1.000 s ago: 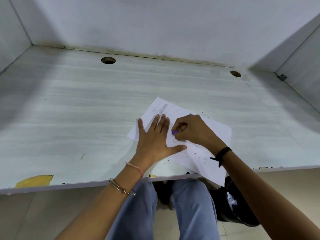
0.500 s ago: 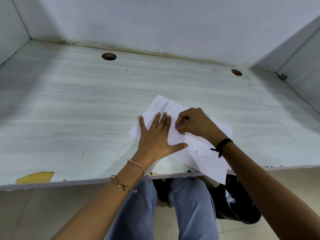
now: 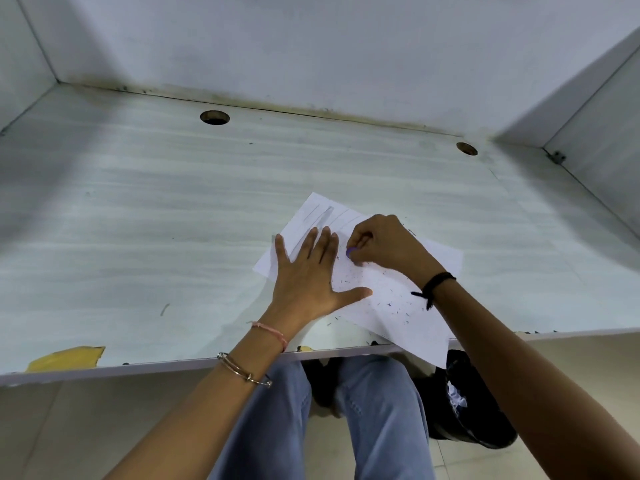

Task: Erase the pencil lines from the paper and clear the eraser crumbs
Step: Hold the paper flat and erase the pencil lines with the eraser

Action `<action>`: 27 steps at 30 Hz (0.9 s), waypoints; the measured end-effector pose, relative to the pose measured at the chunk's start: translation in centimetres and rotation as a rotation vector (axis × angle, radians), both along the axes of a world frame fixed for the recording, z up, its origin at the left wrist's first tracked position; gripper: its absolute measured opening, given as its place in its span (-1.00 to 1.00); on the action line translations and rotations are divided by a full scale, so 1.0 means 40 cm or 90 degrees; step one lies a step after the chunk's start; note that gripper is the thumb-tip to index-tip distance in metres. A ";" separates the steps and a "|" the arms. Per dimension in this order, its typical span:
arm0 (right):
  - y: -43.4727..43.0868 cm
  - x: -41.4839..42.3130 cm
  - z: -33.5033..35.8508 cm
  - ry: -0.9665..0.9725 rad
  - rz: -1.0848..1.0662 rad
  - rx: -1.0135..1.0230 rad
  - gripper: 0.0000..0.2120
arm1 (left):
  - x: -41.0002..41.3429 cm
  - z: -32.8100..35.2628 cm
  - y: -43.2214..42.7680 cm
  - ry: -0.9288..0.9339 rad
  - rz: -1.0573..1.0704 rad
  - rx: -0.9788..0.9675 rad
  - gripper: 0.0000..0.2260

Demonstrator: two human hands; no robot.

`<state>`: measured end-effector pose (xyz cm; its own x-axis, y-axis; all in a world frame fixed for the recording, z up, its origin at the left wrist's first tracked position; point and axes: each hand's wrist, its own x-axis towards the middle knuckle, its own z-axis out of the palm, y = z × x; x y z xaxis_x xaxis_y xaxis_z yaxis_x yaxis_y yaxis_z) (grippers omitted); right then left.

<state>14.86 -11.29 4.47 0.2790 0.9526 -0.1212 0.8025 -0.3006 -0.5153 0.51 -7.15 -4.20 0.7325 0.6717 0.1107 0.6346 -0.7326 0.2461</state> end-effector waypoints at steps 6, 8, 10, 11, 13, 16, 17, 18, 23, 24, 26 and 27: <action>-0.011 -0.008 -0.006 0.036 0.064 -0.078 -0.92 | -0.002 -0.001 0.001 0.005 -0.003 -0.008 0.04; 0.006 0.007 0.001 0.021 0.004 -0.013 -0.93 | 0.001 0.000 0.000 0.001 0.000 -0.001 0.03; 0.009 -0.003 -0.005 0.006 0.018 -0.021 -0.92 | 0.000 -0.003 -0.001 -0.001 -0.003 -0.006 0.01; 0.002 -0.012 -0.011 0.008 0.049 -0.056 -0.92 | -0.002 -0.004 -0.002 -0.002 -0.005 -0.010 0.00; -0.012 -0.009 -0.010 0.031 0.077 -0.094 -0.90 | -0.003 -0.003 0.001 0.002 -0.004 -0.009 0.00; -0.002 0.024 -0.002 -0.002 -0.012 -0.003 -0.91 | 0.001 0.001 0.002 0.012 0.002 0.000 0.04; 0.001 0.020 -0.002 -0.012 -0.011 0.001 -0.92 | -0.001 0.002 0.000 0.014 0.000 0.000 0.04; 0.002 0.011 -0.003 -0.020 0.015 -0.022 -0.92 | -0.002 0.002 -0.001 0.013 -0.003 -0.003 0.04; 0.007 0.022 0.007 0.003 0.016 -0.049 -0.92 | 0.000 0.004 -0.001 0.013 0.000 -0.014 0.00; 0.010 0.020 0.010 -0.019 0.001 -0.023 -0.93 | 0.001 0.002 -0.001 0.014 0.001 -0.011 0.01; 0.010 -0.001 0.006 -0.052 0.041 -0.043 -0.93 | -0.002 -0.001 -0.001 0.010 -0.004 -0.008 0.02; 0.006 -0.013 0.001 -0.049 0.076 -0.071 -0.93 | -0.003 -0.001 -0.001 0.008 -0.005 -0.009 0.02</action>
<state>14.36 -11.07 4.51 0.1775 0.9613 -0.2106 0.8720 -0.2529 -0.4192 0.40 -7.21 -4.23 0.7395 0.6669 0.0918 0.6317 -0.7346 0.2477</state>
